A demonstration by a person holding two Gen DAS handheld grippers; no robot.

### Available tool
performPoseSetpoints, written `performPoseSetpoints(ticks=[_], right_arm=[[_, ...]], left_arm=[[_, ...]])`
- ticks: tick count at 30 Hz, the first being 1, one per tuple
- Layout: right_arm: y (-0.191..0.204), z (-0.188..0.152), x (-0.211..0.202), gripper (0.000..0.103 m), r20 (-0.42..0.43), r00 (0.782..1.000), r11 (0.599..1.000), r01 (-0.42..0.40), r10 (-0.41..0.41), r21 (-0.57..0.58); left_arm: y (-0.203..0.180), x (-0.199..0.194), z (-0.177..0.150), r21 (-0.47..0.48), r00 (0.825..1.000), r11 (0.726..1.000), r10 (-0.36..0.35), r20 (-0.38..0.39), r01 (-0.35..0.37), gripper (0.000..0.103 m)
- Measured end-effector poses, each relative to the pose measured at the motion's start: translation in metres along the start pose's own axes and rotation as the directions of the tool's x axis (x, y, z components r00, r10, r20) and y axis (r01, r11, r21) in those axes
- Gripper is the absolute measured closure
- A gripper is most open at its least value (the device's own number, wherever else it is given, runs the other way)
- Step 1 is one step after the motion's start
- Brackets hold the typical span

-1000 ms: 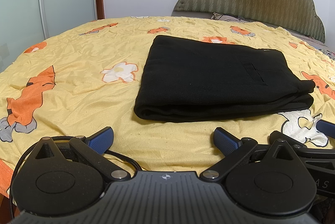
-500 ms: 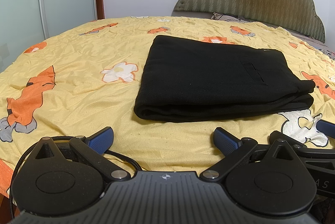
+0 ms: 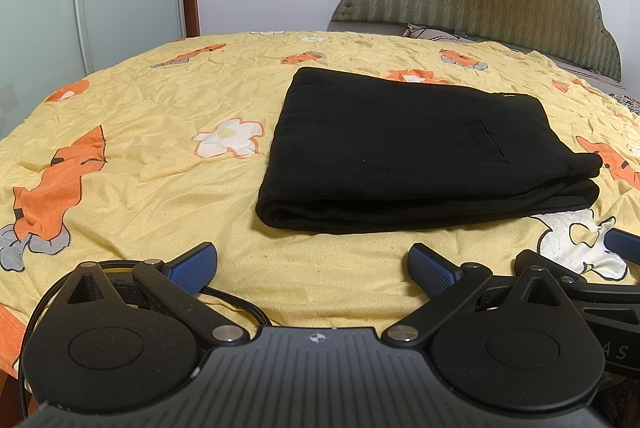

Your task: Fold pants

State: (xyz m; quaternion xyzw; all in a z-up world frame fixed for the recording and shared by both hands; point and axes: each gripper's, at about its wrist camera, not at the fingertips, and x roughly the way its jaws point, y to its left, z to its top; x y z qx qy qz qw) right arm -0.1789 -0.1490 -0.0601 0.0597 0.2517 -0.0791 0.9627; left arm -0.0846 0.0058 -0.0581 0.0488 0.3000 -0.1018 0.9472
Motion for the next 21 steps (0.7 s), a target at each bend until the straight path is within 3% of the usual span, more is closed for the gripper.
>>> performPoseSetpoints(ticks=[21], right_arm=[[-0.0002,0.0004,0.0002,0.0,0.0,1.0,1.0,-0.002,0.002,0.0]], left_arm=[[0.0032,-0.0037,0.0033,-0.02,1.0,1.0,-0.02,0.014,0.02,0.001]])
